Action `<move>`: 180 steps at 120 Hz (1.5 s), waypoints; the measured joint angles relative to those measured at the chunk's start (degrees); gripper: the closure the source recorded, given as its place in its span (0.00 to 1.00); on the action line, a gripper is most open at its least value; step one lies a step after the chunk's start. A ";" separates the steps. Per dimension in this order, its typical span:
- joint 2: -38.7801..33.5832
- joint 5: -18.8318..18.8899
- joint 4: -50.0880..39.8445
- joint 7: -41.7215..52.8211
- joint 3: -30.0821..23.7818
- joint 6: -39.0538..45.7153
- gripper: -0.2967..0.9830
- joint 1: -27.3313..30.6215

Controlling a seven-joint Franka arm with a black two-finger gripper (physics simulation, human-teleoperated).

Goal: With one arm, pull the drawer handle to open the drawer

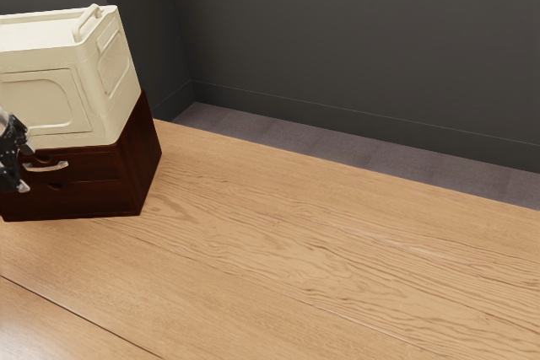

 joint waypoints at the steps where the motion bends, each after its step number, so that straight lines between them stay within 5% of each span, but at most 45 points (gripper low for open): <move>1: 0.15 0.00 0.00 0.00 0.04 0.19 0.24 0.00; 180: 12.60 -0.26 1.13 4.41 3.20 15.53 0.27 -0.27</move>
